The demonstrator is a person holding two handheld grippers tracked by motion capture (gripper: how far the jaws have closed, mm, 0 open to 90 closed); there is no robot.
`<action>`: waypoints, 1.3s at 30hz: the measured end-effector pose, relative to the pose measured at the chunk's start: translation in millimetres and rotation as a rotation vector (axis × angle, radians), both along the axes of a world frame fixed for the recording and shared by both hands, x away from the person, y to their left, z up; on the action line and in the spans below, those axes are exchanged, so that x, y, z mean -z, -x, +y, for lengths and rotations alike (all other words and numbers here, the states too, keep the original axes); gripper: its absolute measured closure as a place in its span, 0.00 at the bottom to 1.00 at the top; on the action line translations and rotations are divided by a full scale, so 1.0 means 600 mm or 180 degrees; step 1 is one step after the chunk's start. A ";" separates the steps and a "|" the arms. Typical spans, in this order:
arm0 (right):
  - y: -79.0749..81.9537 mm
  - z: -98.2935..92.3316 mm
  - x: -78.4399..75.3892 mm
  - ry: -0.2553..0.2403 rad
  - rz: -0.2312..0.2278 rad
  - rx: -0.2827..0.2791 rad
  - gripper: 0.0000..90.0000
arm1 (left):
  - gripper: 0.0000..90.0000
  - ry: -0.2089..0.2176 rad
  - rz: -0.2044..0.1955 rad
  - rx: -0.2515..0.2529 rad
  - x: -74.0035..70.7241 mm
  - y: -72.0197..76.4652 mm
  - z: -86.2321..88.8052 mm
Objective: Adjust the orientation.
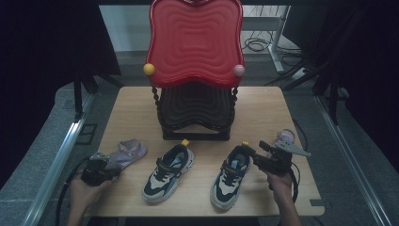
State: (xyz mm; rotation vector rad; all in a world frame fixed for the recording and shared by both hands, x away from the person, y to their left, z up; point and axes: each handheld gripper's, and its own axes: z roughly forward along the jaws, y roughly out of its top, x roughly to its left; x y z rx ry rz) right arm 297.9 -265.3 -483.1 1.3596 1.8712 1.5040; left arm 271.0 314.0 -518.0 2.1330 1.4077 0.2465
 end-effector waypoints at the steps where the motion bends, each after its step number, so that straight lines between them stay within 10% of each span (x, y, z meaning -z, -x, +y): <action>1: 0.000 0.000 0.000 -0.0006 0.0005 0.0003 0.36 | 1.00 -0.0010 0.0002 0.0000 -0.001 0.000 0.001; 39: -0.001 0.001 0.004 -0.0029 0.0058 0.0006 0.36 | 1.00 -0.0080 -0.0033 -0.0394 -0.004 0.005 0.049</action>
